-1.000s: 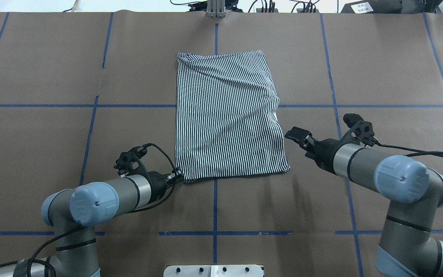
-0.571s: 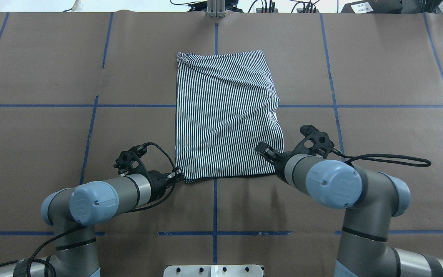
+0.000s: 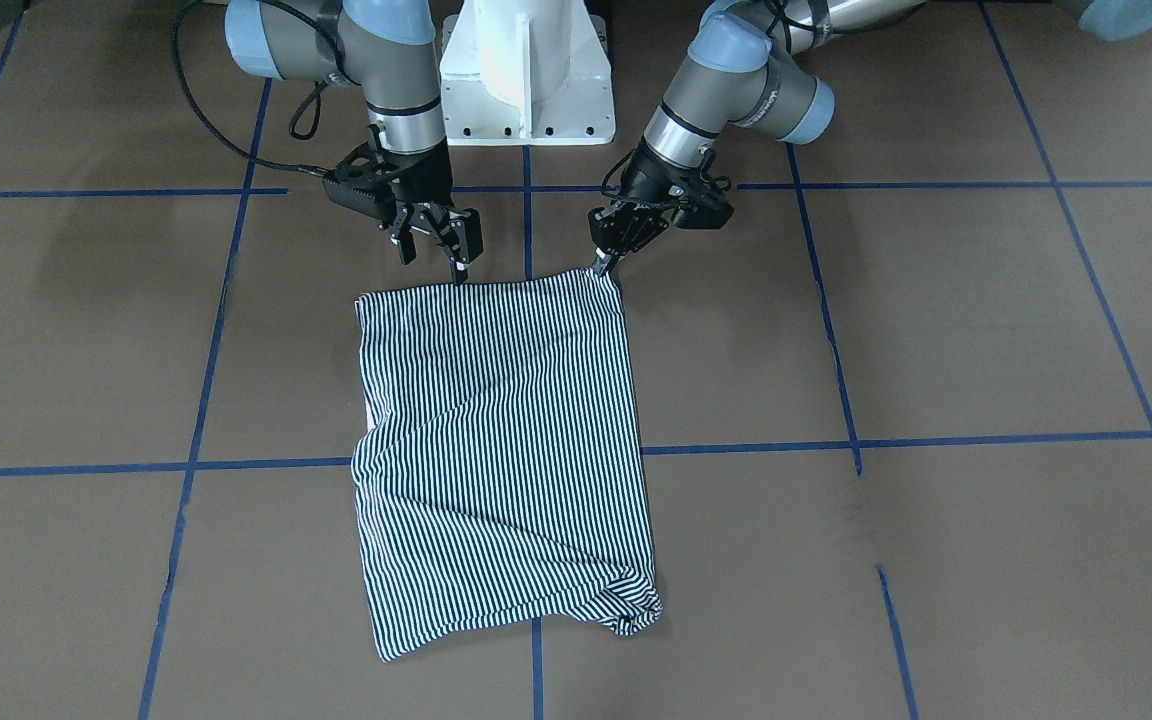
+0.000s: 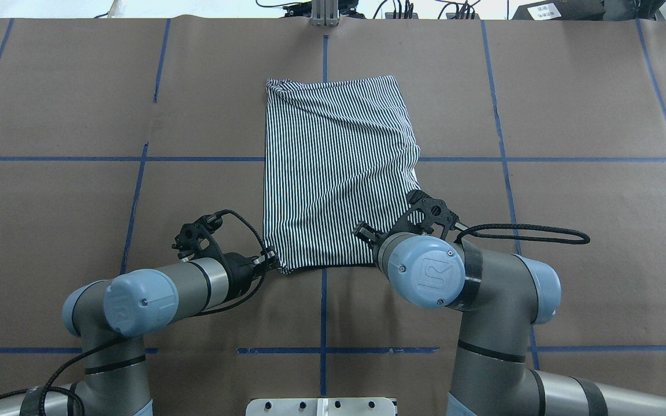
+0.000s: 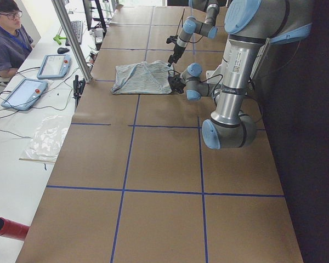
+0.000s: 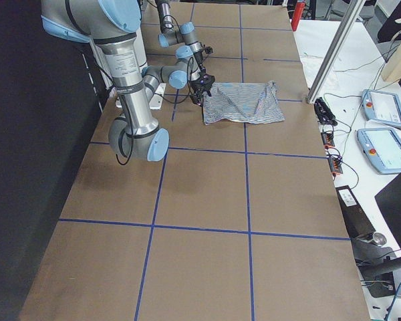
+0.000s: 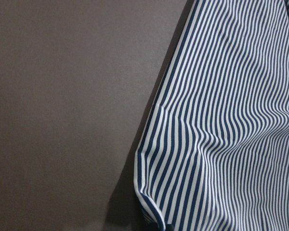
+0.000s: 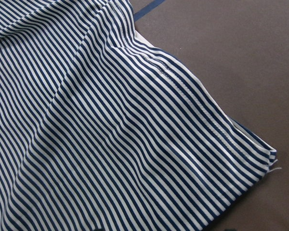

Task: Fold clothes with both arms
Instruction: 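Move the right gripper to the shirt's other near corner and grasp it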

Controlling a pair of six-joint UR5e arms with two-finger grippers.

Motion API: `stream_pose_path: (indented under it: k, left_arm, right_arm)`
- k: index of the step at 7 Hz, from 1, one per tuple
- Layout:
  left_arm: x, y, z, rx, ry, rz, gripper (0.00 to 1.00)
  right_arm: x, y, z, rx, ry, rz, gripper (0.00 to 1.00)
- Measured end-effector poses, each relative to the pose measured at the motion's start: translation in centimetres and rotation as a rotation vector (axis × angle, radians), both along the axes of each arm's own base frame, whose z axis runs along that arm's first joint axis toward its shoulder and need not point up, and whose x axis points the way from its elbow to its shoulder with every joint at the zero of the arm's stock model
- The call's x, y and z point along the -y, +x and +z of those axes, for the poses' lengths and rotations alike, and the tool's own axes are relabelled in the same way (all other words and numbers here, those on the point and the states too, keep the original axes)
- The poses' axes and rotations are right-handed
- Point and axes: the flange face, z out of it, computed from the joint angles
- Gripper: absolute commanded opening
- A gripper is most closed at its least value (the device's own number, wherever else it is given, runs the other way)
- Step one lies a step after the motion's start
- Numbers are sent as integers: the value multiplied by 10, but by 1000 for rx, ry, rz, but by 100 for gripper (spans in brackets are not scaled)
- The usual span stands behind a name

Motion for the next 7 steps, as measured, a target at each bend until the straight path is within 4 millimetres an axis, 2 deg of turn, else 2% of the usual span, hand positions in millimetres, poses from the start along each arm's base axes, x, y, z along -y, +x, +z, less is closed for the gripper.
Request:
stream_pose_path:
  k: [2,4,5,7]
  left_arm:
    - [8,-14,-13,-27,10,-18,0]
    - [12,-21,-15,-31,13,-27,0]
    - [12,-22,-15,-32,12,-27,0]
    - [12,-22,-15,-32,11,-28,0]
  right_arm:
    - [19,-4,-4,-9,-1,23,85]
    - [47,-19,-6,-32,-13,44,81]
    - [56,-27,-1,-52,-20,42,81]
    - [58,-33,5,-69,-44,14,79]
